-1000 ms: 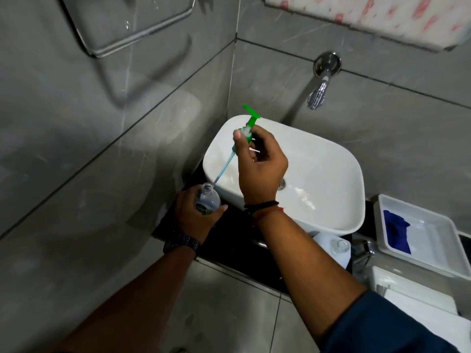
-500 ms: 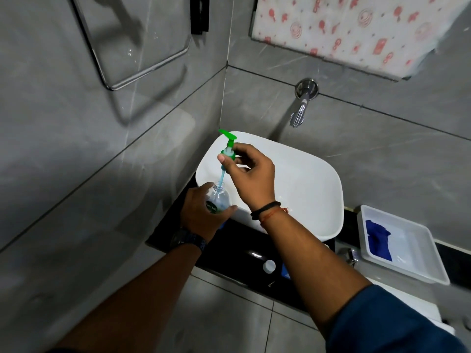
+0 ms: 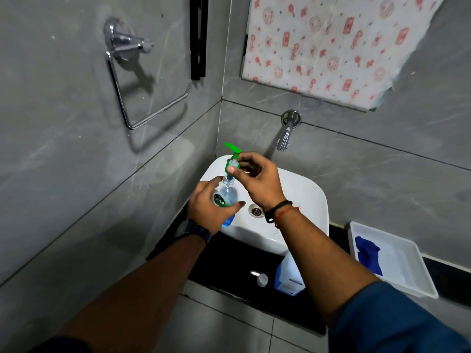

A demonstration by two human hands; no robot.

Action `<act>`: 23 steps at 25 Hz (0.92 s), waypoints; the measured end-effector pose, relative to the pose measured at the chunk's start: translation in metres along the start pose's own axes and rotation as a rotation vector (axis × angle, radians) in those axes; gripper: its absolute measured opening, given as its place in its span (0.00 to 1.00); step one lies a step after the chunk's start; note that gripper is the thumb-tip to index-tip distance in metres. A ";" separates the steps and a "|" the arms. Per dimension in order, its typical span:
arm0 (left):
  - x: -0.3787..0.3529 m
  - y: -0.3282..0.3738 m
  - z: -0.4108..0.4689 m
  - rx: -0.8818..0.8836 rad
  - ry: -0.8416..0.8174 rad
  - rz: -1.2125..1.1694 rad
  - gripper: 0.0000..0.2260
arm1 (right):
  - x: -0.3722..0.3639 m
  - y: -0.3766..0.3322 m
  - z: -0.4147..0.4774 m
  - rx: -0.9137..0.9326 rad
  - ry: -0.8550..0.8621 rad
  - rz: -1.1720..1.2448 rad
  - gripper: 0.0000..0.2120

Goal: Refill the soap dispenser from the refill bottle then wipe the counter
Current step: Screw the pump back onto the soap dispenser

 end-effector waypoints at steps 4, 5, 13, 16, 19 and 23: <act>-0.004 0.019 0.007 -0.008 -0.017 -0.033 0.32 | 0.005 -0.007 -0.001 -0.004 -0.091 -0.009 0.12; -0.004 0.023 0.008 -0.017 -0.020 -0.038 0.31 | 0.008 -0.008 -0.001 -0.015 -0.082 -0.026 0.11; -0.004 0.035 0.012 0.009 0.000 -0.051 0.32 | 0.016 -0.020 -0.004 -0.037 -0.022 -0.212 0.11; -0.006 0.038 0.011 0.004 -0.010 -0.011 0.31 | 0.023 -0.015 -0.006 -0.133 0.030 -0.212 0.12; -0.008 0.044 0.009 -0.014 -0.028 -0.021 0.30 | 0.019 -0.016 -0.010 -0.161 0.002 -0.134 0.16; -0.010 0.049 0.007 -0.008 -0.030 -0.027 0.30 | 0.020 -0.022 -0.011 -0.117 0.014 -0.122 0.18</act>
Point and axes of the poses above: each hand's wrist, its own z-axis towards the middle knuckle, its own x-axis out of the back of the hand, y = z × x, the point moved 7 cm from there along z, towards the middle knuckle, and after that the axes turned 15 degrees about -z, right-handed, at the moved point
